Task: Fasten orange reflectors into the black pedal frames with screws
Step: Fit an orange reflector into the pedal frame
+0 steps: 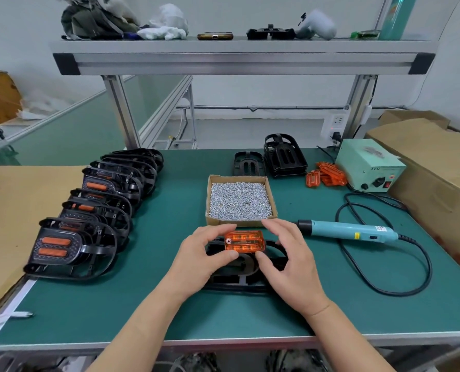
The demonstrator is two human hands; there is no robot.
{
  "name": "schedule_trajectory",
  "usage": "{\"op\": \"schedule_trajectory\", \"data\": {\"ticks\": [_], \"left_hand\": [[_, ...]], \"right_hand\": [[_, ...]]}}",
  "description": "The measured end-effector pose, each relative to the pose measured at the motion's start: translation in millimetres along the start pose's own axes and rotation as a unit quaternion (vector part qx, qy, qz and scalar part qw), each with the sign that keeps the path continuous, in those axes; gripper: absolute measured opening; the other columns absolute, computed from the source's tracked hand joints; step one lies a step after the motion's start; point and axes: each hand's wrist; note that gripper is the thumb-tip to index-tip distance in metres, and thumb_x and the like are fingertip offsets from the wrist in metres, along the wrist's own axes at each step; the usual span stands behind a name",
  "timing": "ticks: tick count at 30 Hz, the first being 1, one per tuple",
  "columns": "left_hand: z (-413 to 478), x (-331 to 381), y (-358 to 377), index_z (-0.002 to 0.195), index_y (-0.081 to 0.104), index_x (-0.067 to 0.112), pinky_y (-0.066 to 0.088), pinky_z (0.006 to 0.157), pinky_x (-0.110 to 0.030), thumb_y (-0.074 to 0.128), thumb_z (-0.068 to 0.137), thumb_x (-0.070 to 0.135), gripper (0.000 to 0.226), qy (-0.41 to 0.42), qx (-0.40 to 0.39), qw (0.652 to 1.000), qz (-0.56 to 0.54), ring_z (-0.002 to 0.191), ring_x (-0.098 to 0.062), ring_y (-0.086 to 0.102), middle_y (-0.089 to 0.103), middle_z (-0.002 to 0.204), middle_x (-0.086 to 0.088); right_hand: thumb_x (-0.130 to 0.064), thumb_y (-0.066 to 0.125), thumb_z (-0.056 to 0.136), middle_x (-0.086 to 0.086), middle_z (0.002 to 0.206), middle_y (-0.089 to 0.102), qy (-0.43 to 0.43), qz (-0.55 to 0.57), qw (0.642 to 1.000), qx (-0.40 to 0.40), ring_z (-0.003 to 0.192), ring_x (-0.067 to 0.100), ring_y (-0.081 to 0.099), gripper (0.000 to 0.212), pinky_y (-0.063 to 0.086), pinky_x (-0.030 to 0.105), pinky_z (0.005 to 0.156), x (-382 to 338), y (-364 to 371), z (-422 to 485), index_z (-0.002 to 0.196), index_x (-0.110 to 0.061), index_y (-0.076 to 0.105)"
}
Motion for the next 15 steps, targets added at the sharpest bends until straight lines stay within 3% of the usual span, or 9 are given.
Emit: {"op": "schedule_trajectory", "data": {"ticks": [3, 7, 10, 13, 15], "left_hand": [[0.1, -1.0, -1.9, 0.121, 0.066, 0.039, 0.033, 0.093, 0.001, 0.081, 0.081, 0.017, 0.048, -0.007, -0.008, 1.000, 0.001, 0.114, 0.007, 0.055, 0.063, 0.119, 0.012], [1.4, -5.5, -8.5, 0.120, 0.066, 0.043, 0.033, 0.094, -0.002, 0.078, 0.084, 0.021, 0.044, -0.015, -0.029, 0.999, 0.027, 0.115, 0.009, 0.053, 0.063, 0.119, 0.016], [2.0, -9.6, -11.4, 0.126, 0.061, 0.043, 0.031, 0.099, -0.003, 0.074, 0.088, 0.021, 0.046, -0.012, -0.039, 0.999, 0.035, 0.119, 0.011, 0.050, 0.062, 0.124, 0.018], [3.2, -16.7, -15.2, 0.130, 0.062, 0.031, 0.035, 0.105, -0.015, 0.065, 0.094, 0.012, 0.041, -0.006, 0.010, 1.000, -0.021, 0.123, 0.004, 0.053, 0.065, 0.126, 0.016], [1.4, -24.0, -18.8, 0.118, 0.069, 0.029, 0.041, 0.096, -0.014, 0.061, 0.095, 0.007, 0.032, -0.027, 0.075, 0.995, -0.057, 0.113, 0.003, 0.059, 0.070, 0.117, 0.014]], "right_hand": [[-0.017, 0.079, 0.084, -0.003, 0.124, 0.060, 0.010, -0.012, 1.000, -0.023, 0.121, 0.013, 0.056, 0.048, 0.046, 0.037, 0.106, -0.2, -0.4, 0.4, 0.130, -0.014, 0.067], [-0.037, 0.076, 0.081, -0.020, 0.109, 0.062, 0.040, -0.030, 0.995, -0.089, 0.109, 0.005, 0.059, 0.037, 0.045, 0.023, 0.097, -4.2, -6.2, 7.9, 0.116, -0.026, 0.072], [-0.036, 0.083, 0.076, -0.019, 0.103, 0.060, 0.071, -0.044, 0.990, -0.115, 0.107, 0.002, 0.054, 0.033, 0.040, 0.015, 0.094, -3.8, -7.0, 15.0, 0.107, -0.029, 0.072], [-0.035, 0.087, 0.075, -0.018, 0.108, 0.052, 0.102, -0.053, 0.989, -0.090, 0.113, -0.003, 0.042, 0.032, 0.027, 0.003, 0.094, -2.8, -6.2, 21.7, 0.104, -0.030, 0.073], [-0.037, 0.087, 0.074, -0.020, 0.114, 0.048, 0.124, -0.052, 0.986, -0.094, 0.118, -0.002, 0.036, 0.031, 0.024, 0.004, 0.098, -2.1, -5.6, 24.6, 0.102, -0.032, 0.074]]}}
Point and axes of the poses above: each hand's wrist, its own z-axis towards the middle knuckle, its own y-axis out of the palm, x = y × z
